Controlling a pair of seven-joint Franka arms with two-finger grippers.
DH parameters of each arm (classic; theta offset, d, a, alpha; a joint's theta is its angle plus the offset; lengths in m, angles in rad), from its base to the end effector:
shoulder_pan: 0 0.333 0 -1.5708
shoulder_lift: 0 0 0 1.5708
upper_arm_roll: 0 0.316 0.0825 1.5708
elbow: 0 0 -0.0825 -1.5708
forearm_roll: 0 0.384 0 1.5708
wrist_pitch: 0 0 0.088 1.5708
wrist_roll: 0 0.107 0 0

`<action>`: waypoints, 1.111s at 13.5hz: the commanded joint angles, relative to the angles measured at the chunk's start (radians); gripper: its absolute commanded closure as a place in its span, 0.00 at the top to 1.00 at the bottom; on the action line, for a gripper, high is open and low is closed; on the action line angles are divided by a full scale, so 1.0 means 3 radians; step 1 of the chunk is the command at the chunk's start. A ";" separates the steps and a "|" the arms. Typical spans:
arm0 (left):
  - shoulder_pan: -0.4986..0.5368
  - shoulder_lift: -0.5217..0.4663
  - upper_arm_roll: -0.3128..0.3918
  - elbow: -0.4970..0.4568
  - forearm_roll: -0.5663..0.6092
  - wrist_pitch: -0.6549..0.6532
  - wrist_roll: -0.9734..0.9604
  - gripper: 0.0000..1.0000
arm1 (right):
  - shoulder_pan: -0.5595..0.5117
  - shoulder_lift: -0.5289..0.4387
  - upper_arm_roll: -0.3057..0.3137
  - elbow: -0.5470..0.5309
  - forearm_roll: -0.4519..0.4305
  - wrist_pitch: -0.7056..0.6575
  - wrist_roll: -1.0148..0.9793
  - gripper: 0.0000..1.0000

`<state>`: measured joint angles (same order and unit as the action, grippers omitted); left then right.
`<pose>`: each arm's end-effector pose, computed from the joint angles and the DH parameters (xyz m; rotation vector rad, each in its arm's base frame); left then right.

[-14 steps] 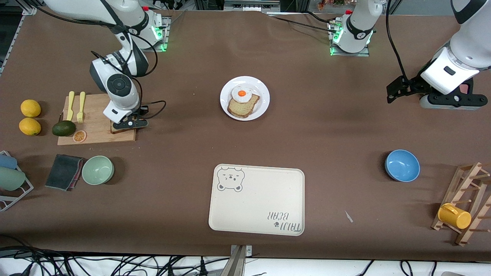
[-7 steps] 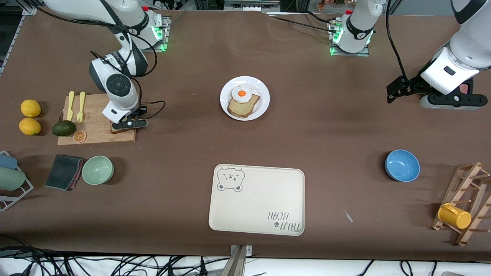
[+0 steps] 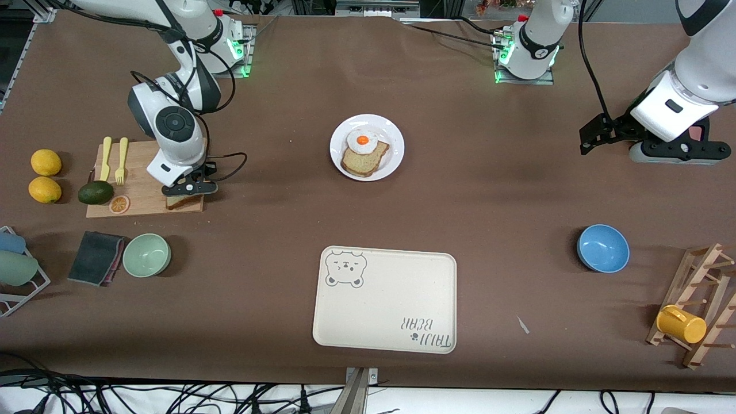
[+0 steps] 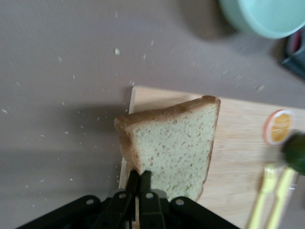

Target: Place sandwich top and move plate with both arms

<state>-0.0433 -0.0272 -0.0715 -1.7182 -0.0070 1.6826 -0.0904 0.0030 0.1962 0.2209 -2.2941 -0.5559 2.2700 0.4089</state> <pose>0.5483 -0.0644 0.5792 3.1372 -0.0370 -0.0140 0.4968 0.1009 0.2520 2.7363 0.3055 -0.1180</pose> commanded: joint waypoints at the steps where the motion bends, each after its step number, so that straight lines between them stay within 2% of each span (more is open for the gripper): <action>1: 0.0021 0.0040 -0.0017 0.0103 0.0069 -0.0076 0.0066 1.00 | -0.0005 -0.0005 0.0239 0.0385 -0.0009 -0.0503 -0.0023 0.00; 3: 0.0021 0.0040 -0.0012 0.0103 0.0069 -0.0076 0.0071 1.00 | 0.0117 0.0061 0.0337 0.0696 0.0195 -0.0826 -0.0008 0.00; 6: 0.0021 0.0040 -0.0007 0.0103 0.0069 -0.0076 0.0071 1.00 | 0.0444 0.0235 0.0342 0.1172 0.0573 -0.1199 0.0114 0.00; 10: 0.0021 0.0040 -0.0002 0.0103 0.0069 -0.0081 0.0076 1.00 | 0.0930 0.0659 0.0343 0.2021 0.0773 -0.1859 0.0727 0.00; 12: 0.0027 0.0040 -0.0002 0.0103 0.0069 -0.0076 0.0076 1.00 | 0.1170 0.0797 0.0337 0.2252 0.0993 -0.1962 0.1043 0.00; 15: 0.0021 0.0040 -0.0002 0.0103 0.0069 -0.0076 0.0076 1.00 | 0.1574 0.1012 0.0337 0.2451 0.1075 -0.1957 0.1636 0.00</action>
<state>-0.0412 -0.0272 -0.0687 -1.7178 -0.0070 1.6826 -0.0904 0.4091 0.4354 0.3279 -1.6422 -0.2506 1.7213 0.7985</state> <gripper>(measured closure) 0.000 0.960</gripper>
